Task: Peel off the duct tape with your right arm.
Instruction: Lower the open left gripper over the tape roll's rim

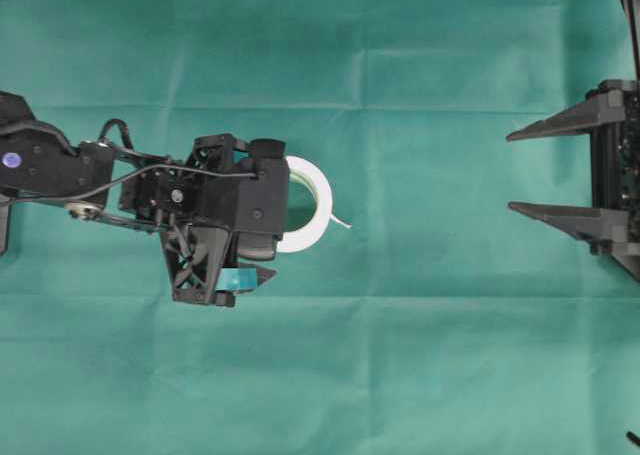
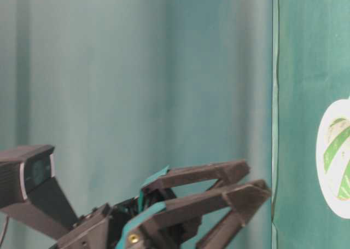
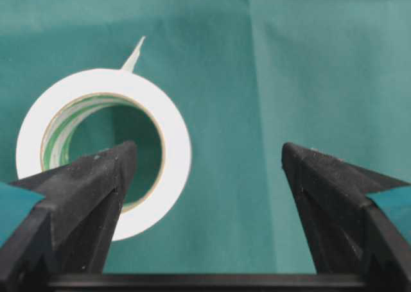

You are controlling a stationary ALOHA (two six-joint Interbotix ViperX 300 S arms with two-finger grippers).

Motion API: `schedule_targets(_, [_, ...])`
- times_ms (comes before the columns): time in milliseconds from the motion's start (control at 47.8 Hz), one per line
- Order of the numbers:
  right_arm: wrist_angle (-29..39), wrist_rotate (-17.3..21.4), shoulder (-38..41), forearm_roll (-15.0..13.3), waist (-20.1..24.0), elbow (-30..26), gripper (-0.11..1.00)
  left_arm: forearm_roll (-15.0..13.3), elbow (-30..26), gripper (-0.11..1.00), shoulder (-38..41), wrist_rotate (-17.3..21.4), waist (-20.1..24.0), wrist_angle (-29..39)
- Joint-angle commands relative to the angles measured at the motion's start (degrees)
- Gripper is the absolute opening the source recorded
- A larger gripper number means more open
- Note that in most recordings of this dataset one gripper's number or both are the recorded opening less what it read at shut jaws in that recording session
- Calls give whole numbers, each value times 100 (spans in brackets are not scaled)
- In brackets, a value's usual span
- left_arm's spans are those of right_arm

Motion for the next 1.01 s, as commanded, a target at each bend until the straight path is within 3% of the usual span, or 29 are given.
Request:
schedule_targets(0, [-53, 9, 62, 0, -9, -62, 78, 0, -141, 95, 26, -9, -9, -18])
schedule_targets(984, [-62, 9, 53, -44, -9, 53, 78, 18, -70, 95, 1397, 70, 62, -527])
